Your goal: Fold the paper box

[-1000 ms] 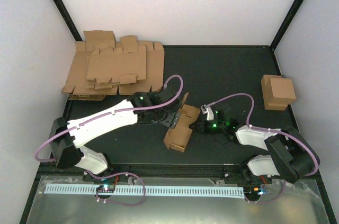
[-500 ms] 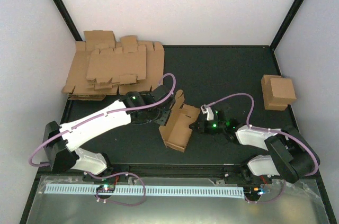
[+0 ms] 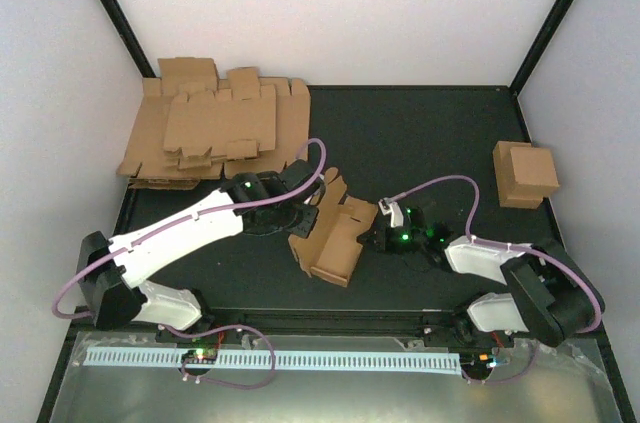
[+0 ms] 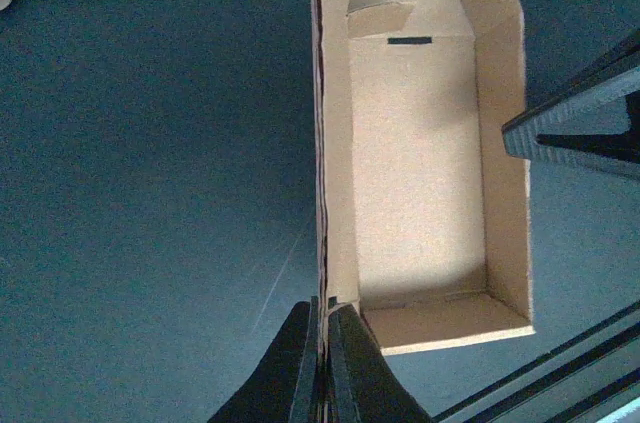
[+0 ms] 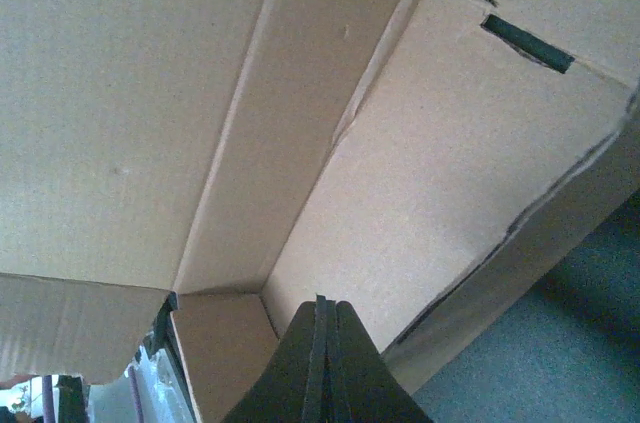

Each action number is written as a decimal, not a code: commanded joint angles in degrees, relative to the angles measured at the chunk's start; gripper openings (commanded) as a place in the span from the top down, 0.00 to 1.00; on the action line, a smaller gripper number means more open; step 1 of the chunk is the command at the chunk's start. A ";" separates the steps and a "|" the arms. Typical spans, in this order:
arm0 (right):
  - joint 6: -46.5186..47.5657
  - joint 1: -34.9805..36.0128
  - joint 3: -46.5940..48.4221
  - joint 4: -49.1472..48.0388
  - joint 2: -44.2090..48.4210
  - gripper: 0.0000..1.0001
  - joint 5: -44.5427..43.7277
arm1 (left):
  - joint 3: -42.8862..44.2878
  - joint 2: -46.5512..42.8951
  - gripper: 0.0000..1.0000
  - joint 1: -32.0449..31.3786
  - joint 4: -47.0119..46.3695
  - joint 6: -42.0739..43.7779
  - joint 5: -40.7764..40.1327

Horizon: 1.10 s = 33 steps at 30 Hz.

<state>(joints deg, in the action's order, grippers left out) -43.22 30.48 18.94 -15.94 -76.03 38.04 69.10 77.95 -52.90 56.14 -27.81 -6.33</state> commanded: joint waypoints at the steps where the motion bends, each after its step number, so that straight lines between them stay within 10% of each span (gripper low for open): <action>1: 2.99 0.26 2.26 4.46 2.39 0.98 -1.51 | 0.07 -2.87 0.99 0.52 -0.92 1.37 1.81; 24: 14.80 -4.73 14.76 31.03 17.73 0.81 -24.12 | 2.11 -8.31 0.98 0.52 1.14 15.82 6.36; 33: 17.35 -16.78 13.84 27.62 8.86 0.62 -12.42 | 2.71 -8.43 0.98 0.52 2.56 17.90 8.06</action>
<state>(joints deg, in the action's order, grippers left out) -27.86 17.17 32.69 12.91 -62.54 18.37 69.25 70.19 -52.82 57.82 -12.05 -0.25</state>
